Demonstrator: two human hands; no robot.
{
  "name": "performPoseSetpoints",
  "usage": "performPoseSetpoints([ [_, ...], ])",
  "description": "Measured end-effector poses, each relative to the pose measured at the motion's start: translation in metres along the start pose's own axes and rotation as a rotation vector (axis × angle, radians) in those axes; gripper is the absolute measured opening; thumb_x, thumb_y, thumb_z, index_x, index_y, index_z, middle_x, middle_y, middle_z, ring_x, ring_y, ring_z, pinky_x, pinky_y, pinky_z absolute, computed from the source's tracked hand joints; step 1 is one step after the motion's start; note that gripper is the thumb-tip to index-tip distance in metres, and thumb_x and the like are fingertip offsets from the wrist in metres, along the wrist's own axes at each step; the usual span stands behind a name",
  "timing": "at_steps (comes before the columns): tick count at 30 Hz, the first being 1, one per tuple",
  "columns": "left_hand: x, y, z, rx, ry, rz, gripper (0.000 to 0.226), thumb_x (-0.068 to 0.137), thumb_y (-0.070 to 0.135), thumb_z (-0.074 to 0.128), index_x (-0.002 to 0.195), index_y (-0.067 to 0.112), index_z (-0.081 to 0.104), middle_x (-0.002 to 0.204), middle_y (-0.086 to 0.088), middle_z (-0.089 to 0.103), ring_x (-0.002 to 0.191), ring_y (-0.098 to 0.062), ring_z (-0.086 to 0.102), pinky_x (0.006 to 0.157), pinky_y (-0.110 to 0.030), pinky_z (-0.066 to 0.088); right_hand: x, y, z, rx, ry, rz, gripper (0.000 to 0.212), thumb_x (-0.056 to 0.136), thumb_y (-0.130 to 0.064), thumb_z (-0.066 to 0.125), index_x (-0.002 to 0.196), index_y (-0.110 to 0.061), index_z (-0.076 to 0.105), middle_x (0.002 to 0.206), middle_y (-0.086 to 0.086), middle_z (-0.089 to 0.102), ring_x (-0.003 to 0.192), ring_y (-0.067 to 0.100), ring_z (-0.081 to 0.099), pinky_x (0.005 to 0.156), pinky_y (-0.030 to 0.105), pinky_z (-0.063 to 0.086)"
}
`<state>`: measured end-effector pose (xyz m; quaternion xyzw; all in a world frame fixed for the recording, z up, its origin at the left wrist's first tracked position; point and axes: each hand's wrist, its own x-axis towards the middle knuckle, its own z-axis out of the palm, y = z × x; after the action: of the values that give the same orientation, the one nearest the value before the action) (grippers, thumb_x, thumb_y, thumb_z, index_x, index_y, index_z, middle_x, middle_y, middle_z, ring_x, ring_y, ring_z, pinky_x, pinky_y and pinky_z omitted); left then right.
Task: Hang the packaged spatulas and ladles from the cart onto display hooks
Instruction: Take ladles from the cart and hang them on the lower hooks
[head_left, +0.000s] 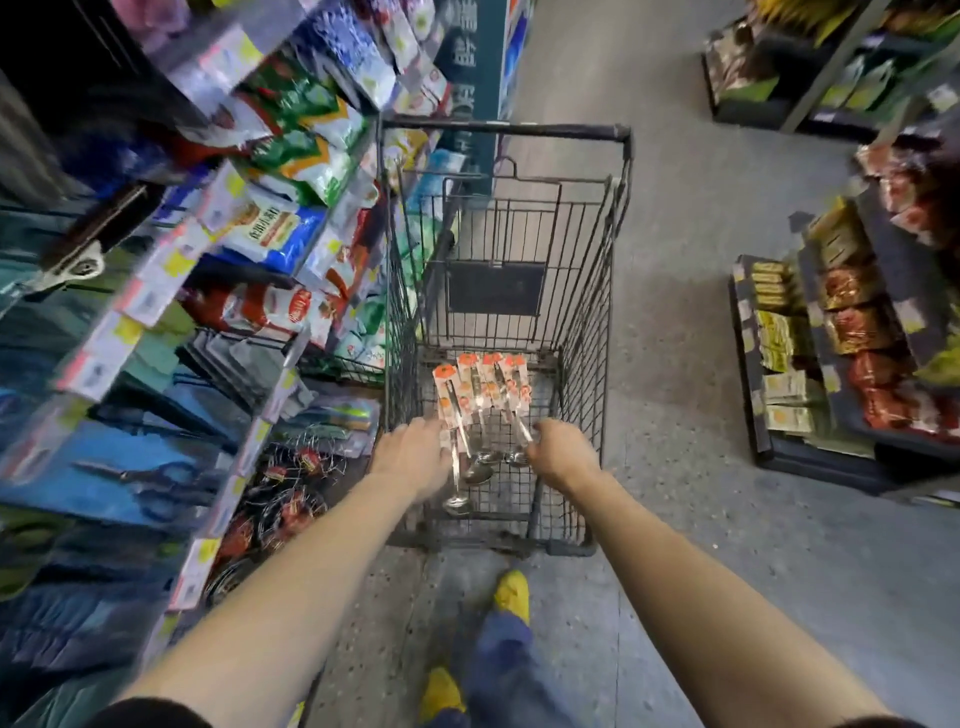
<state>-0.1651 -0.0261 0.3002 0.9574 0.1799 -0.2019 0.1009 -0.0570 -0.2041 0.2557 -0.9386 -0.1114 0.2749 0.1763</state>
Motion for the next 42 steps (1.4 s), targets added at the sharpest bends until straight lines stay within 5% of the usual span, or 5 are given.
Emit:
performPoseSetpoints([
  [18,0.296,-0.021,0.186,-0.281,-0.230,-0.260,0.032,0.102,0.034,0.055,0.119,0.008,0.064,0.118,-0.016,0.066,0.110,-0.035,0.065,0.090,-0.041,0.051,0.314,0.058,0.136,0.108,-0.124,0.182,0.023,0.098,-0.019,0.062,0.118,-0.007,0.064,0.095,0.008,0.068,0.078,0.023,0.066,0.065,0.027,0.057],
  [20,0.315,-0.024,0.210,-0.338,-0.231,-0.295,0.034,0.101,0.038,0.059,0.120,0.011,0.066,0.113,-0.012,0.068,0.099,-0.031,0.064,0.082,-0.038,0.051,0.333,0.060,0.156,0.141,-0.109,0.193,0.027,0.094,-0.018,0.064,0.118,-0.007,0.066,0.104,0.015,0.073,0.089,0.032,0.070,0.079,0.040,0.061],
  [25,0.338,-0.025,0.261,-0.482,-0.232,-0.424,0.033,0.095,0.049,0.068,0.097,0.016,0.069,0.078,0.006,0.061,0.067,-0.011,0.056,0.052,-0.026,0.035,0.359,0.070,0.194,0.180,-0.072,0.243,0.017,0.094,-0.013,0.063,0.108,-0.004,0.067,0.091,0.007,0.065,0.085,0.030,0.067,0.068,0.029,0.048],
  [34,0.354,-0.013,0.288,-0.629,-0.105,-0.651,0.019,0.090,0.032,0.078,0.103,0.018,0.074,0.094,0.005,0.072,0.077,-0.015,0.064,0.050,-0.024,0.040,0.368,0.071,0.207,0.153,-0.039,0.283,0.009,0.091,-0.008,0.058,0.092,-0.011,0.067,0.083,0.006,0.065,0.071,0.025,0.060,0.057,0.026,0.045],
  [42,0.362,-0.008,0.294,-0.725,0.073,-0.872,0.070,0.074,0.028,0.090,0.126,0.013,0.044,0.115,-0.008,0.064,0.098,-0.028,0.065,0.068,-0.039,0.055,0.360,0.073,0.214,0.245,0.064,0.384,0.006,0.089,-0.017,0.064,0.085,-0.013,0.065,0.083,0.007,0.070,0.073,0.028,0.067,0.063,0.034,0.056],
])
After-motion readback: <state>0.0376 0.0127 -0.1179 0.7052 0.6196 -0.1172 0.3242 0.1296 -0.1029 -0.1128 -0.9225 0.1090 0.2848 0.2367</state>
